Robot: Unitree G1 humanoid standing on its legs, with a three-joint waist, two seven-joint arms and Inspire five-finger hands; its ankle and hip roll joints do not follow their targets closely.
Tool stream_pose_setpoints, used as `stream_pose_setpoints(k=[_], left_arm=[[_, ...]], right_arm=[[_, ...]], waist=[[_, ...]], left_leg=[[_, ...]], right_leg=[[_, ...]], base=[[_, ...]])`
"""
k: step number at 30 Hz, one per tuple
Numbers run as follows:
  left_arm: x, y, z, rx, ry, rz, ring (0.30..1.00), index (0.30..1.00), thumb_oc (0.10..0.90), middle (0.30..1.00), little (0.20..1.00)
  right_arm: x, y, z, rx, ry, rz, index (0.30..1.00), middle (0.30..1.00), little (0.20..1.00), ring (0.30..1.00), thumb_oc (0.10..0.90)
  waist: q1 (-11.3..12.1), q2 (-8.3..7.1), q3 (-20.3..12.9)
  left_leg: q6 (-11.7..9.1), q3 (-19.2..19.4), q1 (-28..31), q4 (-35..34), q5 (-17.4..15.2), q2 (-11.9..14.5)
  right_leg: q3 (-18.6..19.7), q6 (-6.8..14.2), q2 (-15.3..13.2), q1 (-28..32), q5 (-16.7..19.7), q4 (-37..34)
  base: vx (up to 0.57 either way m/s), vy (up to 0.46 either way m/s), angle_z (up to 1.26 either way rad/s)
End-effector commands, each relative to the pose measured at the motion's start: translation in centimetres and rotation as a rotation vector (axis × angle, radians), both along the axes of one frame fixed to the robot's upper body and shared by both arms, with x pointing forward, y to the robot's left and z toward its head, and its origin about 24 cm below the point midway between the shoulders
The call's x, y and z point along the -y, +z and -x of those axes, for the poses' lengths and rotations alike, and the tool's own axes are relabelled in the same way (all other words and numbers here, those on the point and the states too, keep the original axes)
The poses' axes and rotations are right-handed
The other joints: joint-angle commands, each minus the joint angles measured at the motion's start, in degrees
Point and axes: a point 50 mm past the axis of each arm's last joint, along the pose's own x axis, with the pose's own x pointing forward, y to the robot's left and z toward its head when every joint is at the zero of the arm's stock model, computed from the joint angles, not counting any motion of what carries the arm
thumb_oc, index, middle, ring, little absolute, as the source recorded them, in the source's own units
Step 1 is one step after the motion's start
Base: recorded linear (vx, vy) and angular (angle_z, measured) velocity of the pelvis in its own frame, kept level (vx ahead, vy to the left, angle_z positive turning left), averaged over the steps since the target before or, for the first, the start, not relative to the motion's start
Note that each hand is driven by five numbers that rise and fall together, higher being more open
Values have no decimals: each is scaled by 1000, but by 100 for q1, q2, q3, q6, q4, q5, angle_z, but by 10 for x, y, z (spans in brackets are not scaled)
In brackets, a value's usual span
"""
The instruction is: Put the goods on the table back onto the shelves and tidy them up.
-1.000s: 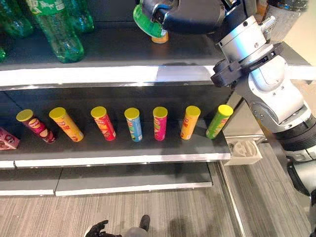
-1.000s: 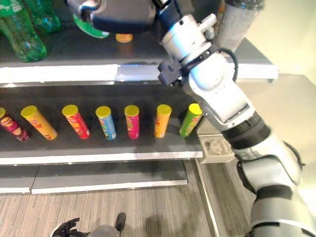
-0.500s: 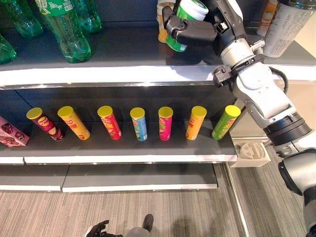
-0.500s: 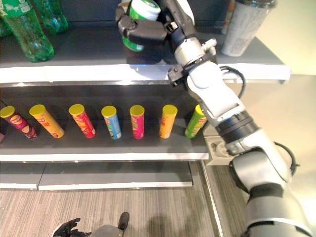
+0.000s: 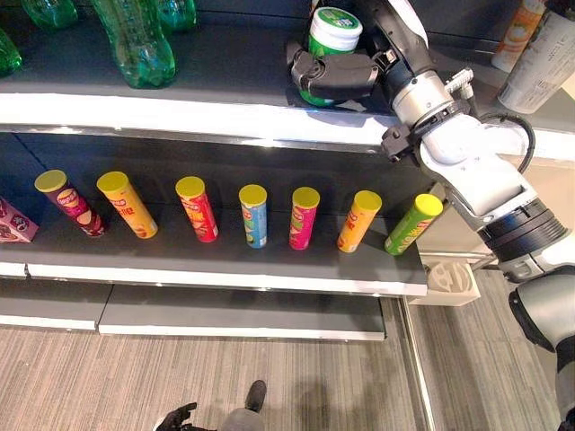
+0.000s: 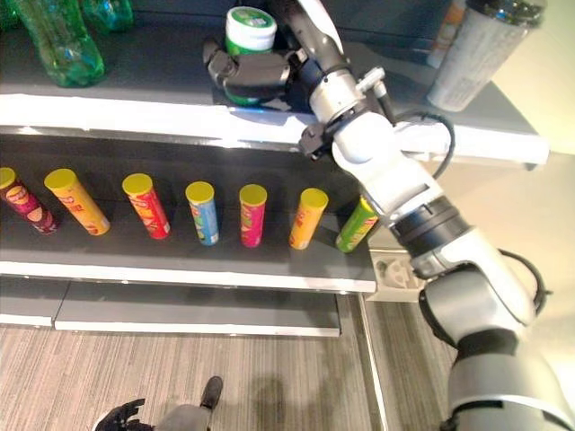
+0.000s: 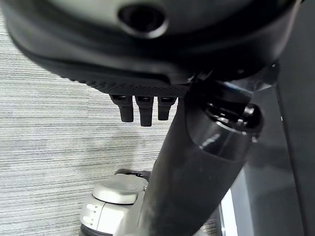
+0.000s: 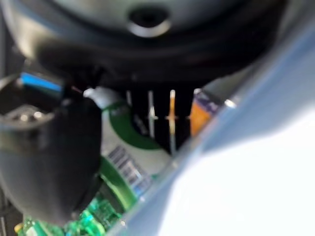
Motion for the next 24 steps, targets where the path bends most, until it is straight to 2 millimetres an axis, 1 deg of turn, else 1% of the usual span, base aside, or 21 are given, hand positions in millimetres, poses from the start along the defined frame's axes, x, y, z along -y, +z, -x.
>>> stream_pose_setpoints(k=[1, 7, 12, 13, 14, 24], left_arm=[[-15, 8, -9, 29, -55, -67, 900, 900, 800, 900, 900], [-16, 8, -8, 30, -49, -72, 900, 900, 800, 900, 900], [-16, 8, -7, 30, -55, -73, 900, 900, 800, 900, 900], [-16, 8, -8, 30, -58, -73, 900, 900, 800, 900, 900], [-16, 8, -8, 29, -58, -75, 900, 900, 800, 900, 900], [-18, 8, -6, 20, -57, -85, 900, 900, 800, 900, 900]], right_arm=[[-10, 56, 25, 233, 47, 26, 300, 300, 300, 300, 400], [-13, 54, 20, 233, 16, 58, 300, 300, 300, 300, 400], [-19, 52, 20, 226, 38, 61, 300, 300, 300, 300, 400], [-21, 50, 19, 219, 45, 55, 608, 608, 608, 608, 605], [-21, 50, 19, 218, 44, 48, 900, 900, 900, 900, 800], [-23, 47, 16, 203, 45, 16, 900, 900, 900, 900, 800]], waist=[[135, 36, -303], [53, 6, -289], [-1, -8, -294], [-9, -14, -298], [-13, -15, -295], [-41, -46, -329]], left_leg=[[-237, 135, 489, 8, -659, 287], [-227, 207, 534, 8, -691, 302], [-224, 267, 590, 8, -715, 326], [-222, 279, 604, 8, -725, 334], [-222, 284, 608, 8, -727, 339], [-218, 310, 638, 8, -735, 335]], right_leg=[[93, 362, -408, -419, 482, 222], [180, 367, -400, -416, 505, 187], [233, 372, -387, -410, 525, 169], [249, 373, -378, -409, 523, 165], [254, 373, -376, -410, 525, 162], [288, 376, -364, -387, 547, 119]], base=[[0, 0, 0], [8, -7, -4], [11, -17, -6], [4, -16, -10], [5, -20, -9], [1, -5, -1]])
